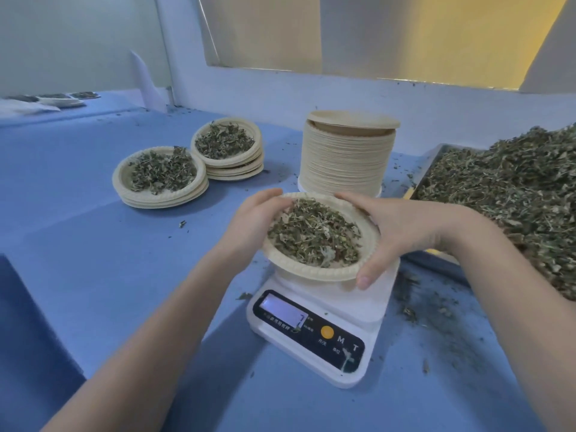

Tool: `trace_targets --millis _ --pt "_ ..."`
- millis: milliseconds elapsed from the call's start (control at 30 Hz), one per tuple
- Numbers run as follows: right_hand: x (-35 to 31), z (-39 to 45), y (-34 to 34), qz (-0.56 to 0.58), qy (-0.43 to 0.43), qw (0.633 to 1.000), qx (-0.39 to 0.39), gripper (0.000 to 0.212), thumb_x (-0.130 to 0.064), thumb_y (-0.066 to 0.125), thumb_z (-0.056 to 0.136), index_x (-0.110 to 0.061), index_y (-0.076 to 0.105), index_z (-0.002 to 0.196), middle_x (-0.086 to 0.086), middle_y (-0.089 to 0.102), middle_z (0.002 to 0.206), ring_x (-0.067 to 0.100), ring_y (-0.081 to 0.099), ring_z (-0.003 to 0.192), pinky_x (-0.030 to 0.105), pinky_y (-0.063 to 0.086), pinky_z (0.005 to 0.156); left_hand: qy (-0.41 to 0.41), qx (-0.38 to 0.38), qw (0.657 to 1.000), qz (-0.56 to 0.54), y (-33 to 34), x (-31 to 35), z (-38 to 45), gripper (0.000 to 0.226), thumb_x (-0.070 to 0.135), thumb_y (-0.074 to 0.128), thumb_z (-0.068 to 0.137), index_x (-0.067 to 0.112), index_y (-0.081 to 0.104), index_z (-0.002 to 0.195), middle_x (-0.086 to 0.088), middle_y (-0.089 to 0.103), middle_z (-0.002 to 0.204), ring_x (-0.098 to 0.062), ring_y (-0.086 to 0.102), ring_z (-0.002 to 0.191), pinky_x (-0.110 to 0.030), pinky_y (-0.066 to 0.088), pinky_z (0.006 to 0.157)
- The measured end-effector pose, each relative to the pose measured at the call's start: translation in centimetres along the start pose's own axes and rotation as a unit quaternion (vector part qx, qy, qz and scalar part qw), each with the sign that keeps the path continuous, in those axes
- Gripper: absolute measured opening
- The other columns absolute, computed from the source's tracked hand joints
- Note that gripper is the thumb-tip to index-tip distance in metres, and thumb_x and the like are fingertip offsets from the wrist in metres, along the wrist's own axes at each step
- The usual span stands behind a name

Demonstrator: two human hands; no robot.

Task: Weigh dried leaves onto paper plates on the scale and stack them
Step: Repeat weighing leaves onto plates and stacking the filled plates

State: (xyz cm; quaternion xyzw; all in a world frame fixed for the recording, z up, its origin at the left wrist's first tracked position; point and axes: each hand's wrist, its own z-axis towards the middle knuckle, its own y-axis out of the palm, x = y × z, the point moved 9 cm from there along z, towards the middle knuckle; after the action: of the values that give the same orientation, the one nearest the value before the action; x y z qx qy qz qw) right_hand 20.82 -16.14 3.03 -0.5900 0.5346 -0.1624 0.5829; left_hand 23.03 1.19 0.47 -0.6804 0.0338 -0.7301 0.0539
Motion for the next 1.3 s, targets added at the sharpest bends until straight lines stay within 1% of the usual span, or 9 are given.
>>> trace_targets --millis 133,233,400,533,733,867,1000,1133,1300 --pt "-4.6 3.5 -1.6 0.009 -0.077 0.997 0.005 0.130 -0.054 0.088 0.038 -0.047 0.015 0.145 -0.034 0.031 0.141 -0.009 0.031 0.129 0.014 0.024 0.104 0.007 0.072 0.997 -0.011 -6.0 1.3 0.5 0.035 0.021 0.056 0.090 0.015 0.059 0.125 0.006 0.062 0.111 -0.004 0.058 0.099 -0.017 0.038 0.083" --pt "-8.9 7.2 -2.8 0.015 -0.137 0.990 0.014 0.109 -0.047 0.092 0.042 -0.061 0.027 0.129 -0.043 0.041 0.128 -0.018 0.041 0.118 0.008 0.031 0.097 0.006 0.110 0.994 -0.010 -11.1 2.1 0.9 0.033 0.018 0.054 0.091 0.016 0.057 0.124 0.003 0.062 0.114 -0.011 0.056 0.105 -0.021 0.036 0.090" --pt "-14.7 15.5 -5.3 0.085 -0.193 0.975 0.071 0.124 -0.043 0.092 0.036 -0.034 0.031 0.143 -0.029 0.043 0.133 -0.004 0.040 0.125 0.021 0.031 0.107 0.027 0.227 0.973 -0.010 -21.3 3.9 3.6 0.035 0.014 0.049 0.094 0.013 0.053 0.129 -0.002 0.058 0.114 -0.011 0.056 0.096 -0.022 0.040 0.084" --pt "-16.8 22.8 -5.5 0.106 -0.195 0.972 0.080 0.126 -0.025 0.093 0.044 -0.018 0.022 0.149 0.000 0.032 0.152 0.013 0.034 0.137 0.038 0.027 0.115 0.012 0.261 0.964 0.044 -26.4 2.8 7.6 0.039 0.022 0.048 0.097 0.020 0.046 0.136 0.000 0.053 0.115 -0.007 0.054 0.088 -0.018 0.041 0.072" --pt "-15.9 30.5 -3.3 -0.009 -0.167 0.983 0.076 0.131 -0.041 0.092 0.045 -0.023 0.017 0.151 -0.003 0.027 0.153 0.014 0.024 0.141 0.026 0.021 0.113 -0.048 0.291 0.952 0.089 -28.7 -2.5 11.8 0.038 0.027 0.043 0.098 0.020 0.047 0.135 -0.004 0.053 0.128 -0.018 0.048 0.115 -0.033 0.037 0.104" --pt "-15.5 32.9 -3.0 -0.094 -0.129 0.984 0.082 0.144 -0.073 0.078 0.029 -0.032 0.012 0.150 0.001 0.020 0.155 0.027 0.008 0.144 0.049 0.013 0.116 -0.060 0.312 0.946 0.066 -30.0 -4.7 13.1 0.033 0.017 0.037 0.099 0.017 0.054 0.127 -0.006 0.057 0.123 -0.019 0.051 0.106 -0.030 0.041 0.095" --pt "-16.1 34.1 -2.7 -0.197 -0.120 0.971 0.061 0.150 -0.087 0.058 0.020 -0.032 0.007 0.150 0.002 0.025 0.154 0.023 -0.002 0.145 0.051 -0.007 0.115 -0.082 0.321 0.940 0.074 -30.9 -6.6 14.1 0.038 0.009 0.030 0.099 0.015 0.056 0.126 -0.010 0.058 0.118 -0.019 0.053 0.090 -0.027 0.044 0.077" --pt "-15.8 34.4 -2.1 -0.251 -0.106 0.962 0.038 0.148 -0.088 0.055 0.021 -0.032 0.007 0.149 0.010 0.015 0.156 0.031 -0.007 0.145 0.054 -0.006 0.114 -0.086 0.319 0.941 0.075 -31.0 -6.8 15.2 0.041 0.008 0.031 0.096 0.015 0.055 0.128 -0.009 0.059 0.113 -0.013 0.050 0.070 -0.027 0.042 0.063" --pt "-15.3 33.5 -2.7 -0.214 -0.099 0.971 0.039 0.145 -0.086 0.063 0.029 -0.034 0.002 0.149 0.007 0.012 0.156 0.033 -0.005 0.144 0.053 0.001 0.116 -0.095 0.299 0.946 0.085 -30.6 -5.2 15.3 0.039 0.016 0.037 0.098 0.020 0.050 0.135 -0.004 0.052 0.134 -0.018 0.051 0.109 -0.034 0.041 0.098"
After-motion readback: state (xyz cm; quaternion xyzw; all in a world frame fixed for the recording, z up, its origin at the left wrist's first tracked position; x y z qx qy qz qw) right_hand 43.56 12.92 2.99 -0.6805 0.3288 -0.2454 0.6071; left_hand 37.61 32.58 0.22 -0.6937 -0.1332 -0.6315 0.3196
